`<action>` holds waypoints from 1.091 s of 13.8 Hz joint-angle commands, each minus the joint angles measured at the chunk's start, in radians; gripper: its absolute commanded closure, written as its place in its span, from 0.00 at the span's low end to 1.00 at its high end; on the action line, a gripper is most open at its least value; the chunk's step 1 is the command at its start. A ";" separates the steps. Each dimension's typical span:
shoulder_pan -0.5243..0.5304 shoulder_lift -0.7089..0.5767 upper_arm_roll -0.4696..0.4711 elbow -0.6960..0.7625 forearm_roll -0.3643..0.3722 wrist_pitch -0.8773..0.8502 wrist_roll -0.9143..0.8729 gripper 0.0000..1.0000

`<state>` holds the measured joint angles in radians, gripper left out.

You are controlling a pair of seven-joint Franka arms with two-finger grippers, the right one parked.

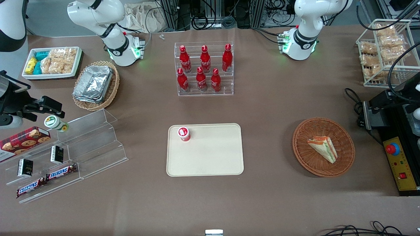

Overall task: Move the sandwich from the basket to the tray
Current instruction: 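Move the left gripper over the wicker basket above the sandwich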

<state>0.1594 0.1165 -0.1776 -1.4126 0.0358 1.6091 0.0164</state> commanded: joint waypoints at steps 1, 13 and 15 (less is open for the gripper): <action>-0.005 0.003 0.001 0.001 0.004 -0.006 0.007 0.00; 0.002 -0.021 -0.008 -0.264 -0.010 0.161 -0.047 0.00; 0.000 -0.011 -0.008 -0.316 -0.011 0.219 -0.121 0.00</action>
<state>0.1600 0.1283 -0.1878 -1.6564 0.0358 1.7698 -0.0462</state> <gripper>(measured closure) 0.000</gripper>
